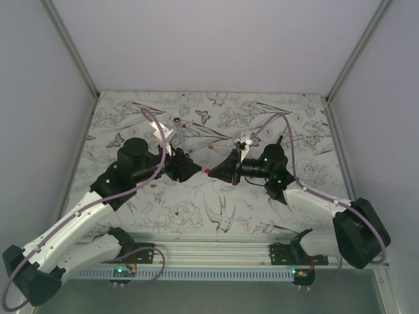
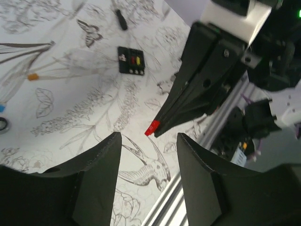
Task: Snap on the fuse box
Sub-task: Pick up the fuse from the center of the board.
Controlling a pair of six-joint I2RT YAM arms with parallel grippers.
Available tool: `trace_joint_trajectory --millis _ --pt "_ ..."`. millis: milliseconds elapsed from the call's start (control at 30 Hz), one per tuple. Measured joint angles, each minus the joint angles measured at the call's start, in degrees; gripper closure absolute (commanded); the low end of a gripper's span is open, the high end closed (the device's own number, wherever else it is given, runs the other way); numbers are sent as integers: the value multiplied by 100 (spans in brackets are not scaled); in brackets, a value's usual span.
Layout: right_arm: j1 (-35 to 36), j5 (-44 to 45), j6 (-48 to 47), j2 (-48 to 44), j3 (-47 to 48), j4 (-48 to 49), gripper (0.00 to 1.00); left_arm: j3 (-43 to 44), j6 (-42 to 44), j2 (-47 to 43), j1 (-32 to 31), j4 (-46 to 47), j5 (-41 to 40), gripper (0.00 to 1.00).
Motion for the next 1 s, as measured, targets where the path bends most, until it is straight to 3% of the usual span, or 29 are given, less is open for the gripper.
trace_joint_trajectory --millis 400,1000 --pt "-94 -1010 -258 -229 345 -807 100 0 595 505 2 -70 1519 67" --pt "-103 -1241 -258 -229 367 -911 100 46 778 907 -120 -11 1886 90"
